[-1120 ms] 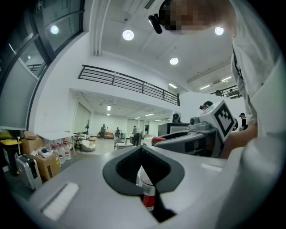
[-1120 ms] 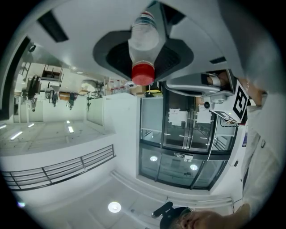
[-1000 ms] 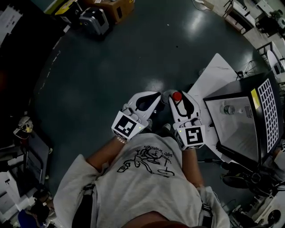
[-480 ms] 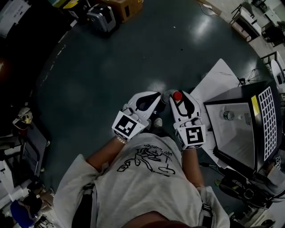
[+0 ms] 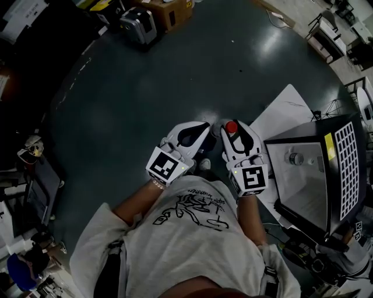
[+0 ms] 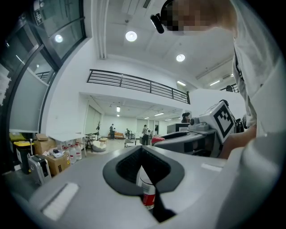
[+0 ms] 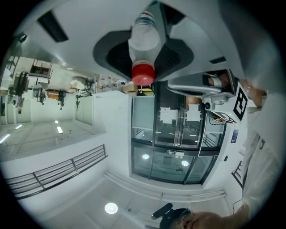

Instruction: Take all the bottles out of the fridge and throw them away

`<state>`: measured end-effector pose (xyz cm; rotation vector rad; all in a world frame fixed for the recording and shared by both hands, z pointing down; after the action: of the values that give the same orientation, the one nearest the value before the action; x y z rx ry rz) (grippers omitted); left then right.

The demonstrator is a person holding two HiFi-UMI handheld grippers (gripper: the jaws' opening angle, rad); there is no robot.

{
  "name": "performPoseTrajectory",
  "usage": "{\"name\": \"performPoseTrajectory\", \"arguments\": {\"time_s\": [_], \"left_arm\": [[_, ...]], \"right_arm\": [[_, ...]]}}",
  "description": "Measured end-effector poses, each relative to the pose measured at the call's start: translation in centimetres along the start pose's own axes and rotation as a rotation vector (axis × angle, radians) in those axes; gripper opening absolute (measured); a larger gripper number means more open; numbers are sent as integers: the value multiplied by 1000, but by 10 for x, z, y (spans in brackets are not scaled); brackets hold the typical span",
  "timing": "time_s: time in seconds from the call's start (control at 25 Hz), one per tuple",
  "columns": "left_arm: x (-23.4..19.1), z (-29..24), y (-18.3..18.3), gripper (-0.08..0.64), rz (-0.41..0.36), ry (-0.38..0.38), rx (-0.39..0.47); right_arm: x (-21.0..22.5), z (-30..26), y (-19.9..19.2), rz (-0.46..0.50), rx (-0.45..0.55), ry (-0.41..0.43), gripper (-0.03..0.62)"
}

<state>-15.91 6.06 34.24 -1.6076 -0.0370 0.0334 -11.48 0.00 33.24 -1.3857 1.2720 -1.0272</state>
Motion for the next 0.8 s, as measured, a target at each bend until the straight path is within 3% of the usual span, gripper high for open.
{"name": "performPoseTrajectory", "arguments": {"time_s": [0.16, 0.36, 0.8], "left_arm": [[2, -9, 3, 6, 36, 31, -13], [2, -23, 3, 6, -7, 43, 2], [5, -47, 1, 6, 20, 99, -5]], "right_arm": [[9, 0, 0, 3, 1, 24, 155], [23, -1, 2, 9, 9, 52, 155], [46, -2, -2, 13, 7, 110, 155]]}}
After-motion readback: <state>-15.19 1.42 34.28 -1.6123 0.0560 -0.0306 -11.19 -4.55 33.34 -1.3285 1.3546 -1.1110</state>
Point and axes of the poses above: the fingertips, and each gripper's own axes: z backward along the fingers, x to its right, y out of its top, the point moved 2 cm from there along z, backward along the fingers, and after that the axes turned 2 degrees about -z, right-handed, at the moved point
